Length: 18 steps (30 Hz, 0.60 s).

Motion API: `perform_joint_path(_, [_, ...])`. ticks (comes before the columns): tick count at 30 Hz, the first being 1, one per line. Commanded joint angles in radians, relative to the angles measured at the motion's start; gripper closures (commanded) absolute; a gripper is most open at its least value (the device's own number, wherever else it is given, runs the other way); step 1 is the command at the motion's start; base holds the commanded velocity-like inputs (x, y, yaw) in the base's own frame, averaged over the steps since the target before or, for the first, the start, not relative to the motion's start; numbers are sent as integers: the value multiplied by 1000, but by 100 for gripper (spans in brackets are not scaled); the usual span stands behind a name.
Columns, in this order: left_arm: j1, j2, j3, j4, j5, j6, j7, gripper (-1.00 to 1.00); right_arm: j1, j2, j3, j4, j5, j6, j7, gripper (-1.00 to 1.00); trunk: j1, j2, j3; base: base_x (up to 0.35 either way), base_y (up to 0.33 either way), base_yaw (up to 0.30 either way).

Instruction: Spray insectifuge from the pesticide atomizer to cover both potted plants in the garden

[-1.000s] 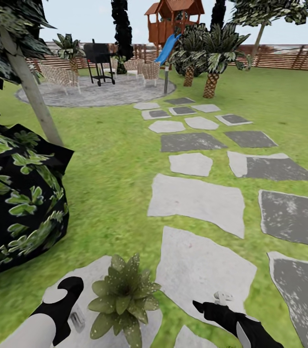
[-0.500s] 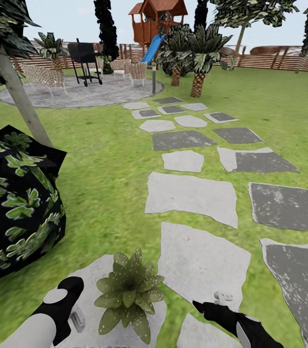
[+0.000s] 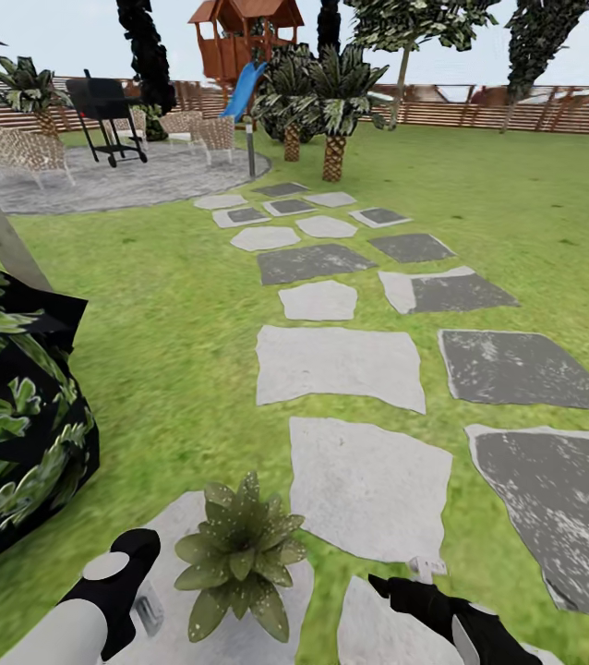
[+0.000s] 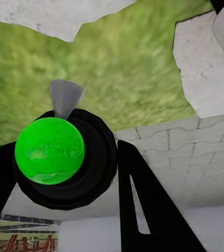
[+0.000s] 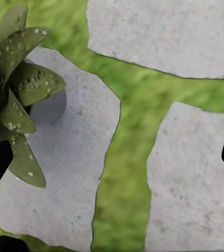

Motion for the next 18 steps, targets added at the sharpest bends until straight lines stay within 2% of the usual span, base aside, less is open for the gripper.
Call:
perform_joint_path(1, [0,0,2,-2,-7,5,-9,100,-1,1,-8,-1,4,8,7,-100,0,0,-1,0,21,-274])
perform_joint_path(13, [-1,0,2,-6,-7,5,-8,100,-1,1,-8,-1,4,8,7,-100,0,0,-1,3,5,-261])
perform_joint_path(18, [0,0,2,-6,-6,5,-8,100,-1,1,-8,-1,4,8,7,-100,0,0,-1,118,148,-182])
